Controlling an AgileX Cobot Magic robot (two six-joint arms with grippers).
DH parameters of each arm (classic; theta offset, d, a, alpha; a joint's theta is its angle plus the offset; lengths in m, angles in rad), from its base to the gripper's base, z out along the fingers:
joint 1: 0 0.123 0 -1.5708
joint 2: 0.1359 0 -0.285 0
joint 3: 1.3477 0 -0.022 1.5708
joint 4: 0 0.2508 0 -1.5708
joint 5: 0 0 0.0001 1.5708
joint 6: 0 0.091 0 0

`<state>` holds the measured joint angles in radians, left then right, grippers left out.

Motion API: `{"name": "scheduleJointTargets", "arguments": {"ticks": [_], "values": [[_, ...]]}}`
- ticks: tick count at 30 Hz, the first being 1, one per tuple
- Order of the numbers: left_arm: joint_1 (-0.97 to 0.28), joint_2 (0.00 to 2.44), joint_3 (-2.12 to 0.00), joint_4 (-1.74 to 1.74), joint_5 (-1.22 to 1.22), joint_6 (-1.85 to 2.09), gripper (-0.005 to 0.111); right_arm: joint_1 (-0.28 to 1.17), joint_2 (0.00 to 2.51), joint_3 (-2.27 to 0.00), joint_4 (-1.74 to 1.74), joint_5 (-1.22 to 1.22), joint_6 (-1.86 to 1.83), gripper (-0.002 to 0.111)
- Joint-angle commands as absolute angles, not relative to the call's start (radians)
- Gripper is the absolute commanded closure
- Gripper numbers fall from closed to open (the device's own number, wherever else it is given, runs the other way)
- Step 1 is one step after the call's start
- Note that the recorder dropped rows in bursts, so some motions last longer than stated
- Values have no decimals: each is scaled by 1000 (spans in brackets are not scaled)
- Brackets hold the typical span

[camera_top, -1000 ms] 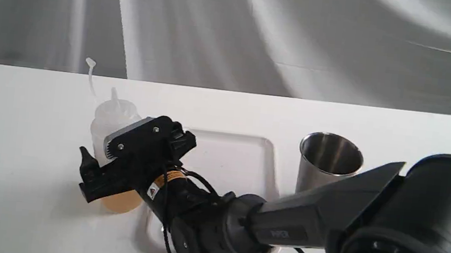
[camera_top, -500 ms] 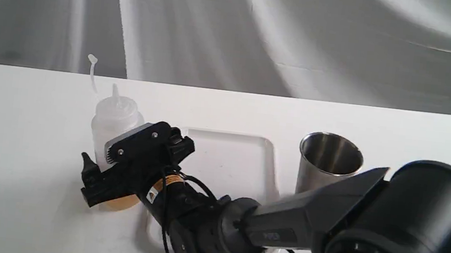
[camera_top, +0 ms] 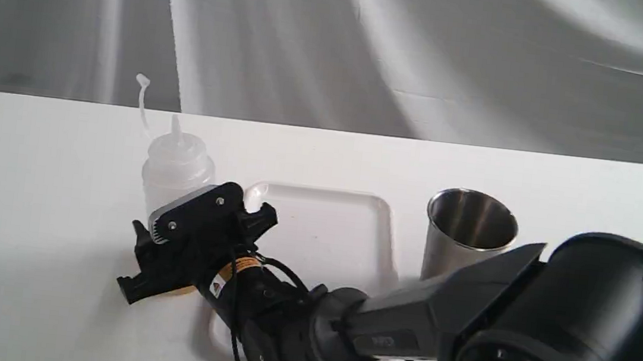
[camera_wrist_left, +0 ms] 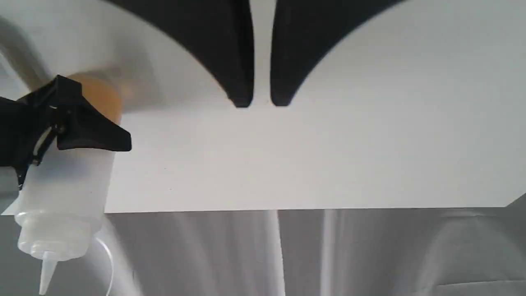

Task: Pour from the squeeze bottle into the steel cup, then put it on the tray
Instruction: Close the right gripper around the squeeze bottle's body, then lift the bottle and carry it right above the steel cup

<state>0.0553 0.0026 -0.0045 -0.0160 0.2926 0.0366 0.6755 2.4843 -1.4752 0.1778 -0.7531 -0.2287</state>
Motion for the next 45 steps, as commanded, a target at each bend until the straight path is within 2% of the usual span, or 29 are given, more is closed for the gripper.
{"name": "scheduleJointTargets", "arguments": {"ticks": [1,3,4,16,27,35,45], "values": [[47,0,0,-19,284,34,98,668,2482,-1479,169,-752,-235,84],[47,0,0,-19,284,34,98,668,2480,-1479,169,-748,-235,104],[47,0,0,-19,284,34,98,668,2472,-1479,169,-747,-237,108],[47,0,0,-19,284,36,98,668,2234,-1471,117,-579,-310,108],[47,0,0,-19,284,33,98,628,1883,-1321,173,-561,-347,108],[47,0,0,-19,284,33,98,531,1604,-1181,327,-487,-608,108],[47,0,0,-19,284,35,98,326,1337,-1017,321,-323,-611,108]]}}
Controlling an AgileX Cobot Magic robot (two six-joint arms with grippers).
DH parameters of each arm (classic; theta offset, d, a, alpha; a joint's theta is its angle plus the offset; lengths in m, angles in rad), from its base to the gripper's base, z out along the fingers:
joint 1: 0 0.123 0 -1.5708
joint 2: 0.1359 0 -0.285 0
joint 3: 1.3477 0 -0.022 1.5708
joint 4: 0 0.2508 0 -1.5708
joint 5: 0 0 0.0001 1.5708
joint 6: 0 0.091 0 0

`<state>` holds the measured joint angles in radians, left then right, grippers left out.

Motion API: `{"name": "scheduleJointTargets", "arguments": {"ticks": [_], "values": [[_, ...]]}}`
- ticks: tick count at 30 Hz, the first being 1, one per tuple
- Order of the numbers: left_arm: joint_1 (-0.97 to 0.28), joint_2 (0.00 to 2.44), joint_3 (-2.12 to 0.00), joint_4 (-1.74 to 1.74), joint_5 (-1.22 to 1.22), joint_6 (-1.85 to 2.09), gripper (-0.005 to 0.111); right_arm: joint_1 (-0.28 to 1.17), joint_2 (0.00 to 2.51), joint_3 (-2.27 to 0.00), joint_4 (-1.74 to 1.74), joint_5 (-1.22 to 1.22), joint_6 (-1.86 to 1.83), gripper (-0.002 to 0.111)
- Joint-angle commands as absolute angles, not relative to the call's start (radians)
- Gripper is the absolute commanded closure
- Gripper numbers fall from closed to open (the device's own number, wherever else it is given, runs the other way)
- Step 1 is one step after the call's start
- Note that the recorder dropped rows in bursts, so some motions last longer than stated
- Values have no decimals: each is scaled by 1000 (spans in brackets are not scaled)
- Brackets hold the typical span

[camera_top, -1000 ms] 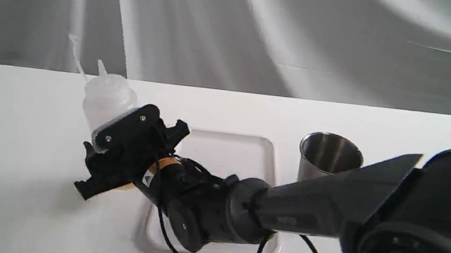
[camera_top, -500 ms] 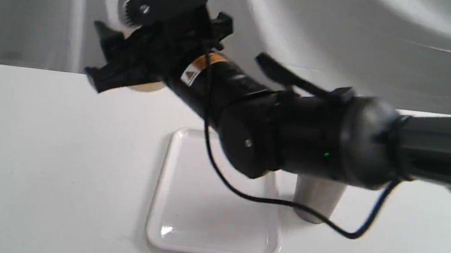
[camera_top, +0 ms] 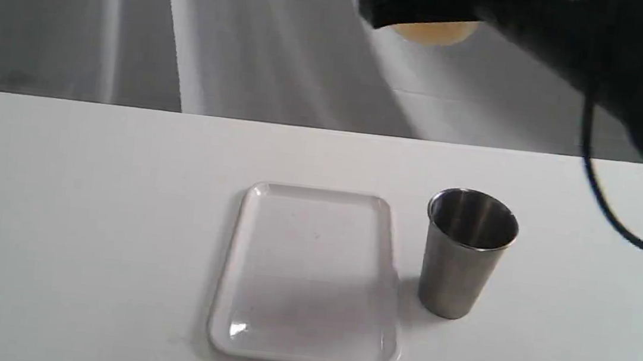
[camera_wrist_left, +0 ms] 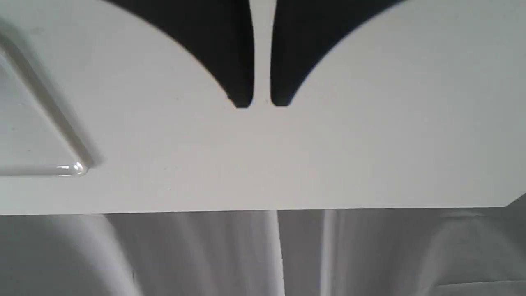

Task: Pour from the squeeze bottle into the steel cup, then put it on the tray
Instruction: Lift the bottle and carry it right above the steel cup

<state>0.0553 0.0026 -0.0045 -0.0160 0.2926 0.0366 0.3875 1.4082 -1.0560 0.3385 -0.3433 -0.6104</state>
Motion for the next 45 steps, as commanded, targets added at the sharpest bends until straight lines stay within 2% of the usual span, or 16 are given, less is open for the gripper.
{"name": "scheduleJointTargets", "arguments": {"ticks": [1,11,15,20,27,31,45], "values": [[47,0,0,-19,284,35,98,299,1313,-999,299,-307,-590,108],[47,0,0,-19,284,32,98,105,1166,-955,172,0,-466,108],[47,0,0,-19,284,32,98,68,1155,-945,32,21,-319,108],[47,0,0,-19,284,36,98,23,1156,-925,-357,76,127,108],[47,0,0,-19,284,36,98,23,1156,-921,-1058,196,663,108],[47,0,0,-19,284,33,98,24,1156,-892,-1338,278,943,108],[47,0,0,-19,284,36,98,40,1156,-875,-1350,248,1051,108]]}}
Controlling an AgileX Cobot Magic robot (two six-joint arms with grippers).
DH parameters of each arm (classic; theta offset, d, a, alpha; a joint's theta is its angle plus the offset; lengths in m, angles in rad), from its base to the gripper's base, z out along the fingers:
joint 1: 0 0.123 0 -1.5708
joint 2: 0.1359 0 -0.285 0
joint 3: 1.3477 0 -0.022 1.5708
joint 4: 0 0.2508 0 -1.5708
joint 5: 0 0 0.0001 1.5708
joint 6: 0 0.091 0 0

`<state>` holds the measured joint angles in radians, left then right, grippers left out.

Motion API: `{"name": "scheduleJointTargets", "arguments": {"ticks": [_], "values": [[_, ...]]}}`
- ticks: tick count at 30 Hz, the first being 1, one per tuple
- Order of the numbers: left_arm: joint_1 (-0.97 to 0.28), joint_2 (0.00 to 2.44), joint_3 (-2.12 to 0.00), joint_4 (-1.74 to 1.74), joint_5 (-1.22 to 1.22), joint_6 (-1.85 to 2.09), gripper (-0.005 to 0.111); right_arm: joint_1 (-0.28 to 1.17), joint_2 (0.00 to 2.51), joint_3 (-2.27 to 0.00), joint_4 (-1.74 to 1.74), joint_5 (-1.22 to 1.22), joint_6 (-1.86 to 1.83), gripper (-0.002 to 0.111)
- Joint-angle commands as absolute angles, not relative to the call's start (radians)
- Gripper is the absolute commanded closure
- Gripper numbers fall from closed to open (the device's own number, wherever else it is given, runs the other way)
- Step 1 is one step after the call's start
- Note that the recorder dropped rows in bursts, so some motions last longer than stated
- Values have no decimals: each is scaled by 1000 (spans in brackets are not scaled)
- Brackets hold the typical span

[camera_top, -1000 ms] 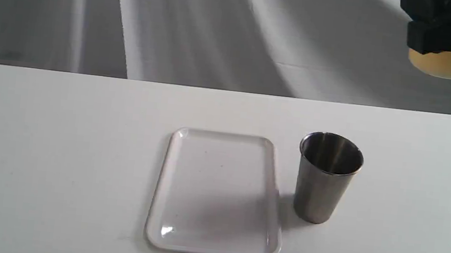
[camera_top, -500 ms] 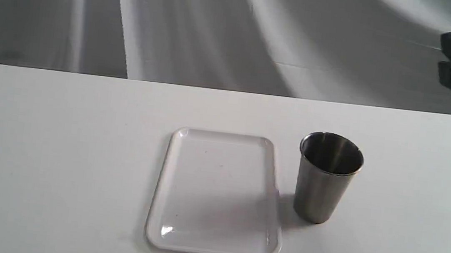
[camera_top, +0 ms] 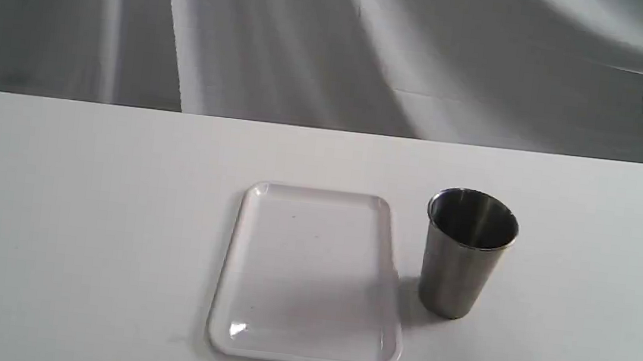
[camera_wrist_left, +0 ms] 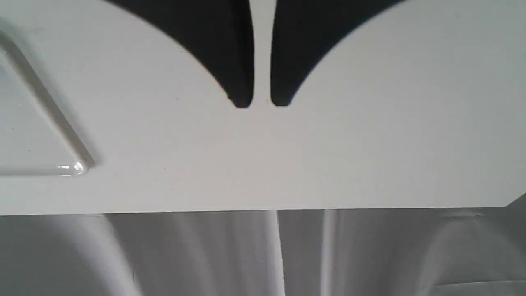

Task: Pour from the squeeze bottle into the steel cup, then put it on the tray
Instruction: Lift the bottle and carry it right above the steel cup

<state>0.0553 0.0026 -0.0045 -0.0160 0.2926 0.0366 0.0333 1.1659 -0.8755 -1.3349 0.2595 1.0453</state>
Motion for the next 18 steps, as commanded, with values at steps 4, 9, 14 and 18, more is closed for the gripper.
{"name": "scheduleJointTargets", "arguments": {"ticks": [4,9,14,18], "values": [[47,0,0,-19,284,36,98,40,1156,-875,-1350,248,1051,108],[47,0,0,-19,284,33,98,47,1160,-875,-1379,267,1051,108],[47,0,0,-19,284,33,98,47,1160,-875,-1427,278,1051,108],[47,0,0,-19,284,33,98,49,1160,-874,-1493,278,1051,108]]}}
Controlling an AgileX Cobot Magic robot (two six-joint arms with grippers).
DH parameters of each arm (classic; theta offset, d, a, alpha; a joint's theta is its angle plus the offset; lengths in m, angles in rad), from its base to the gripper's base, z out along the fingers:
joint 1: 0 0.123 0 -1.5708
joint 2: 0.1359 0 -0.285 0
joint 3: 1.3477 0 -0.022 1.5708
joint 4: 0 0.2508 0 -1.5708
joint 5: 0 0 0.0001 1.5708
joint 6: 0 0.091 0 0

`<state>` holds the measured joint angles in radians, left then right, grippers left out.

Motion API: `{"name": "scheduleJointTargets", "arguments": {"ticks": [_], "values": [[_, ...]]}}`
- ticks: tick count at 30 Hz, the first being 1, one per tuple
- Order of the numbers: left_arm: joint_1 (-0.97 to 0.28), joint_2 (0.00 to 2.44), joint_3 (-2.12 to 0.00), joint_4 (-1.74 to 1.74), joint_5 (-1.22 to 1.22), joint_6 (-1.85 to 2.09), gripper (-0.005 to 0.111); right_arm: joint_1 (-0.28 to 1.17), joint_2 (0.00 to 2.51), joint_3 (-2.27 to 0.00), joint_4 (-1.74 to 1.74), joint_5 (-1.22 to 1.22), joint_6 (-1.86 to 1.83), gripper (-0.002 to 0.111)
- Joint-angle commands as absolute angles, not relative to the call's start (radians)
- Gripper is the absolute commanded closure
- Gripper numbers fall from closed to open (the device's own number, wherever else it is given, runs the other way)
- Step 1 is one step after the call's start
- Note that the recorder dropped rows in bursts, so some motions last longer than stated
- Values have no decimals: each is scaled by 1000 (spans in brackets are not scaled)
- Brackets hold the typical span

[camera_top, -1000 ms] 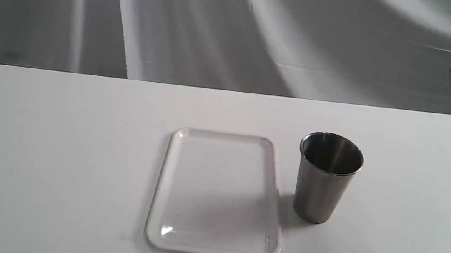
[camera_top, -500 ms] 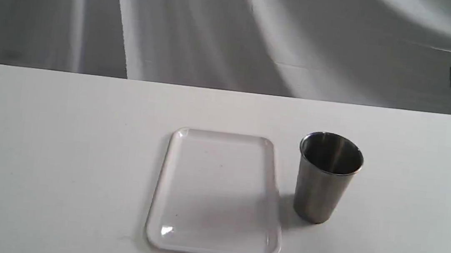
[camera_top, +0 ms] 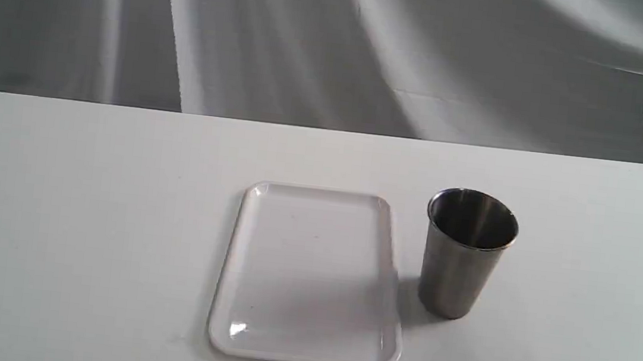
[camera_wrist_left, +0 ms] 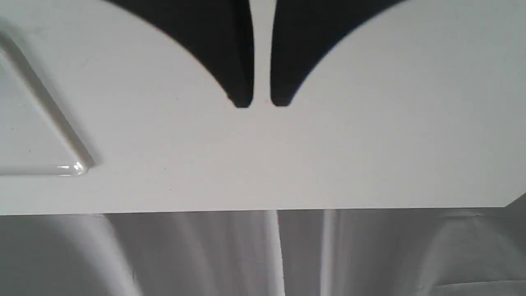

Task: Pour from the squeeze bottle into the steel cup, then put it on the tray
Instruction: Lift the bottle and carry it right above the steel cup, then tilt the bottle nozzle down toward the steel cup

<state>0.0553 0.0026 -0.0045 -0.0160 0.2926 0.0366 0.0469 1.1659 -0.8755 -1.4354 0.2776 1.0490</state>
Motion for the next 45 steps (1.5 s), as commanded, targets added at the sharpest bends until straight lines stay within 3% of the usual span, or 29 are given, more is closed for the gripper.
{"name": "scheduleJointTargets", "arguments": {"ticks": [1,16,30,45], "values": [[47,0,0,-19,284,33,98,49,1160,-874,-1503,278,1051,108],[47,0,0,-19,284,32,98,49,1165,-719,-1536,346,1071,108],[47,0,0,-19,284,35,98,49,1436,-753,-1744,568,1089,108],[47,0,0,-19,284,32,98,94,1571,-817,-1744,550,885,108]]}}
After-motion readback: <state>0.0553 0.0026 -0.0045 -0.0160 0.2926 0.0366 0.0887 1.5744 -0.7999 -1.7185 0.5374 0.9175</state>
